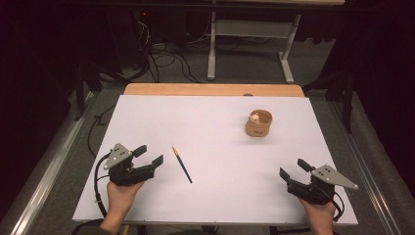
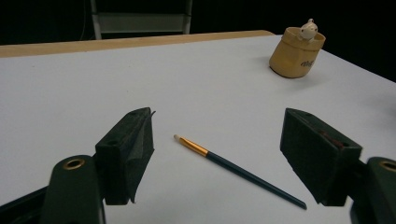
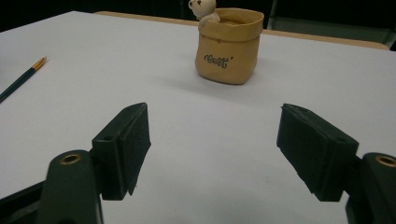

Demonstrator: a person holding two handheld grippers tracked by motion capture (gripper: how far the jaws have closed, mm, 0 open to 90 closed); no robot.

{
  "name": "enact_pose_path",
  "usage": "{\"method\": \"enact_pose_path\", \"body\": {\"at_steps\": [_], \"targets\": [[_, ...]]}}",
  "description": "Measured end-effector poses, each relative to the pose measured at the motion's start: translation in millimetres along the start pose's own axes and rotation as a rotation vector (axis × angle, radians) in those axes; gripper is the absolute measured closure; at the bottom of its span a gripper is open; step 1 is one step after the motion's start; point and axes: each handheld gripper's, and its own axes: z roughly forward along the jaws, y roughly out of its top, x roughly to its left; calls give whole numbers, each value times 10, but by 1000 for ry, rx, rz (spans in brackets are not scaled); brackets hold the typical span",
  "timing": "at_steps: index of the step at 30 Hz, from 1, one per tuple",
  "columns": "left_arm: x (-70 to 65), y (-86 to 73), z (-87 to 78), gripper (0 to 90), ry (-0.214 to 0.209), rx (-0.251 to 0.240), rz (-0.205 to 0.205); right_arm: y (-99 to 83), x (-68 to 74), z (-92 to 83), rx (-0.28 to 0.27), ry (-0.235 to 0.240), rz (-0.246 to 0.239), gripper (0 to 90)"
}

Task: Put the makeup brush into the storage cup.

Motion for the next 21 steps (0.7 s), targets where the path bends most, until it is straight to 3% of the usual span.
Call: {"method": "enact_pose_path", "body": {"at_steps": [21], "targets": [[-2, -3, -33, 266, 11, 3, 1, 8, 25, 46, 23, 13, -15, 279]]}}
